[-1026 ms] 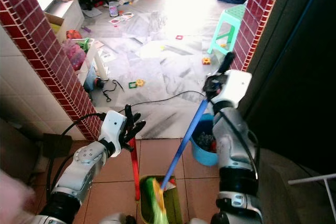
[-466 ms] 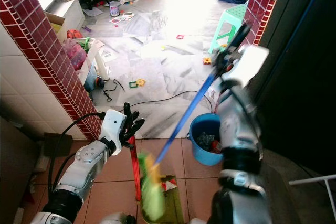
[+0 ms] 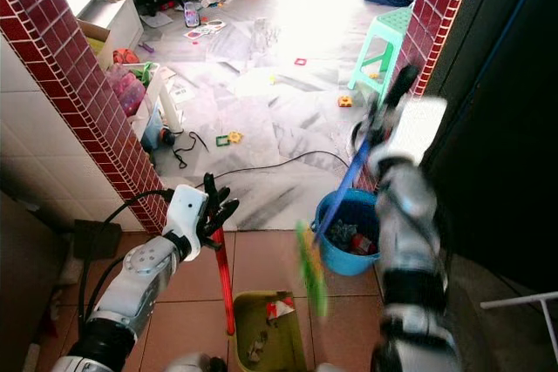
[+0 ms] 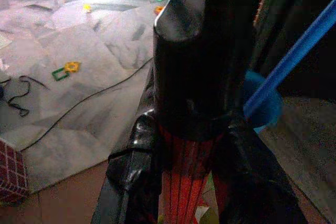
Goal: Sweep floor
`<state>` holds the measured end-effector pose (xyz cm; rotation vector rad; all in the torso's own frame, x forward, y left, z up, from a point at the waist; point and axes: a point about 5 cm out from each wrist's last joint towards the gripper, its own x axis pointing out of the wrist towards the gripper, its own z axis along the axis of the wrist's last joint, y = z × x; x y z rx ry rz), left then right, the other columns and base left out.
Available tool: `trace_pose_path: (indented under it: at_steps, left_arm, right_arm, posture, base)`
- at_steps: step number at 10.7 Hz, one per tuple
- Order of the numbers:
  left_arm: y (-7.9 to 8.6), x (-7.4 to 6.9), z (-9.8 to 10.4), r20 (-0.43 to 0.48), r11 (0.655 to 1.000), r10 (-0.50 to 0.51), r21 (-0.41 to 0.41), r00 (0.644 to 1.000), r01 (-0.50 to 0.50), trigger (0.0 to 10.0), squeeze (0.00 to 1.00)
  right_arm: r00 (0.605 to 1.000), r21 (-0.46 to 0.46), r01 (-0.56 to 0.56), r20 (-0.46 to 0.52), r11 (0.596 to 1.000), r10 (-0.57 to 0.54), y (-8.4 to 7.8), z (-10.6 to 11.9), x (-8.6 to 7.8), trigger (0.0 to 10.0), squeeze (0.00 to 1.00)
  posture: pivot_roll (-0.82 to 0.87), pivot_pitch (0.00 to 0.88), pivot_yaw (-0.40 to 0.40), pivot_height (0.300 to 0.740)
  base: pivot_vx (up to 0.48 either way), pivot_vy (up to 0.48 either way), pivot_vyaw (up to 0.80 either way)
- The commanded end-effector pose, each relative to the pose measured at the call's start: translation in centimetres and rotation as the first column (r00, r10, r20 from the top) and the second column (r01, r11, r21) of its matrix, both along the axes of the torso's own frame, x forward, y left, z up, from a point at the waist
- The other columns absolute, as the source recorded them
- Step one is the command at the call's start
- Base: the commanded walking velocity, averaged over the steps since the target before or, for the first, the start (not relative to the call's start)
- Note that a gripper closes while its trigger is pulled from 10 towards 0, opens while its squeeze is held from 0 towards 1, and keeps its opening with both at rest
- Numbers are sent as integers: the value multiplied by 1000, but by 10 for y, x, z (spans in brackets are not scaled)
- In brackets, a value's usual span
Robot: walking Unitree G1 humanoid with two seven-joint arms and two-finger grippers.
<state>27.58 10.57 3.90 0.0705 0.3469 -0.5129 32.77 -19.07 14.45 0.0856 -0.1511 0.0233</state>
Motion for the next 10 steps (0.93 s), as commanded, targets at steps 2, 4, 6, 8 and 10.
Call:
trace_pose_path:
  at_steps: [2,4,6,8,10]
  left_arm:
    - [1,-20,-27,-158,998,-58,28,986,63,10000,0]
    - [0,-21,-26,-161,996,-77,23,984,82,10000,0]
    - [0,-22,-26,-160,996,-76,24,984,81,10000,0]
    - [0,-20,-25,-147,998,-58,10,987,60,10000,0]
    - [1,-18,-23,-131,999,-30,15,991,32,10000,0]
  right_arm:
    - [997,11,-75,-32,997,76,20,-15,-7,10000,0]
    - [983,36,-161,-79,986,163,41,-29,-14,10000,0]
    - [976,88,-209,-47,974,213,49,-18,-13,10000,0]
    - [981,61,-194,16,979,193,37,1,-7,10000,0]
    - [986,97,-167,34,981,164,25,14,-4,10000,0]
  posture:
    - [-51,0,41,740]
    - [-48,0,42,740]
    - [-48,0,42,740]
    - [-54,0,43,740]
    - [-61,0,42,740]
  base:
    - [0,0,0]
    - [0,0,0]
    - [0,0,0]
    - [0,0,0]
    - [0,0,0]
